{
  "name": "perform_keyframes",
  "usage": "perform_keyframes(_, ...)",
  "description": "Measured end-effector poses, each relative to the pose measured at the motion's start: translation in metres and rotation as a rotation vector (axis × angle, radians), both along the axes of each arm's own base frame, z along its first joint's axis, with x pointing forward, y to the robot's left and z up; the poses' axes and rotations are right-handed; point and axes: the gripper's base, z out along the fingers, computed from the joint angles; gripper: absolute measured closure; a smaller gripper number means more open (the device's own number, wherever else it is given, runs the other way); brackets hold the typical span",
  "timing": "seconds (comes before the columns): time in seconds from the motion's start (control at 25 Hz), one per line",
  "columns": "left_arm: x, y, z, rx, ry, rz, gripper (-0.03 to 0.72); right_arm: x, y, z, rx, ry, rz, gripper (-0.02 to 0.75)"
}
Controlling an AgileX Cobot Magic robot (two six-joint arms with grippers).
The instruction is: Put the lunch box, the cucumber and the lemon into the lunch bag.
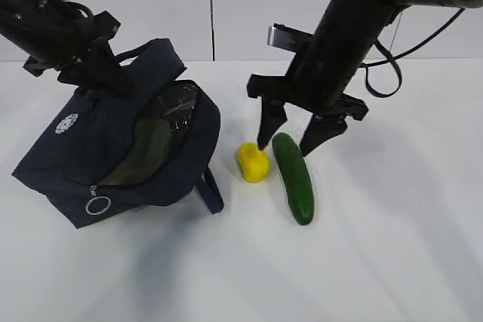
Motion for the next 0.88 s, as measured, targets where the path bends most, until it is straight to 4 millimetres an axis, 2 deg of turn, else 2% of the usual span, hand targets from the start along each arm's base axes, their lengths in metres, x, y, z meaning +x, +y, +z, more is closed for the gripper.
perform_keyframes(0.12, 0.0, 0.0, 0.0, 0.0, 0.0, 0.0, 0.694, 0.001, -0.01, -0.003, -0.114, -0.01, -0.004, 0.229)
perform_keyframes(0.32, 0.0, 0.001, 0.001, -0.002, 0.003, -0.003, 0.694, 0.006, -0.018, -0.004, -0.202, -0.068, 0.007, 0.229)
perform_keyframes(0.72, -0.001, 0.0, 0.001, -0.014, 0.017, -0.009, 0.694, 0.016, -0.02, -0.004, -0.228, -0.185, 0.003, 0.229)
perform_keyframes(0.88, -0.001, 0.0, 0.002, -0.017, 0.017, -0.009, 0.694, 0.019, -0.019, -0.017, -0.238, -0.161, 0.007, 0.229)
